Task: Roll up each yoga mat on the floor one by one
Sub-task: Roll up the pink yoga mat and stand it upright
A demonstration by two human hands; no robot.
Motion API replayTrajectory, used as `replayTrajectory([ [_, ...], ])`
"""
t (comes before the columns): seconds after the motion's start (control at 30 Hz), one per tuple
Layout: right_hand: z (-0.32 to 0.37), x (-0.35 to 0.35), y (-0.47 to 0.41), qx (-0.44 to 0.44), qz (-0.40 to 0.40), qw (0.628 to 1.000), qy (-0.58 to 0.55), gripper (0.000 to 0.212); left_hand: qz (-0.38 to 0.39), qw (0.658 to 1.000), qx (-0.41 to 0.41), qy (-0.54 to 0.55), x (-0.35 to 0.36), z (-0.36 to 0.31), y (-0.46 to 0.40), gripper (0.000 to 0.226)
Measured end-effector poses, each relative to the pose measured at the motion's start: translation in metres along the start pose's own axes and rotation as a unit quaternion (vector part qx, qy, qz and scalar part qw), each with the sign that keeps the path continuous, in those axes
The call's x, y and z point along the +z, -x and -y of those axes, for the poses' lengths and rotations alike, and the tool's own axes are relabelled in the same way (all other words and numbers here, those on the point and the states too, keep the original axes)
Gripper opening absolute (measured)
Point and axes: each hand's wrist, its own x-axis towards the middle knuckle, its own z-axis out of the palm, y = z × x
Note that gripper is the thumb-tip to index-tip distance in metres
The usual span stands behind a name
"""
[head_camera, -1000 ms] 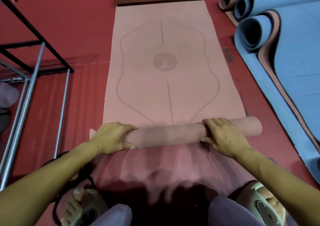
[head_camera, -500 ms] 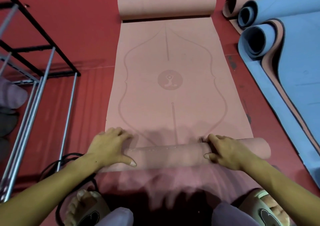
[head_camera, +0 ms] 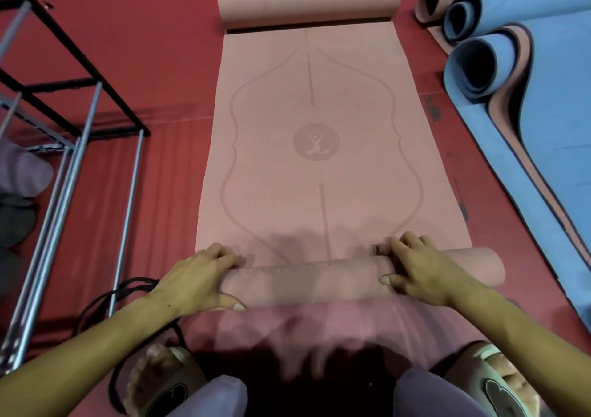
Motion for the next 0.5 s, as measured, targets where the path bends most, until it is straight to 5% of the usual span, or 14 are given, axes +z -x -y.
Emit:
replayTrajectory([
  [0.27, 0.017, -0.004, 0.014, 0.025, -0.047, 0.995, 0.082, 0.062, 0.075, 0.990, 0.011, 0.115, -0.014, 0.020, -0.027, 0.094],
  [0.5, 0.014, -0.004, 0.007, 0.032, -0.067, 0.990, 0.121, 0.102, 0.119, 0.971, -0.002, 0.207, -0.024, 0.030, -0.048, 0.069],
])
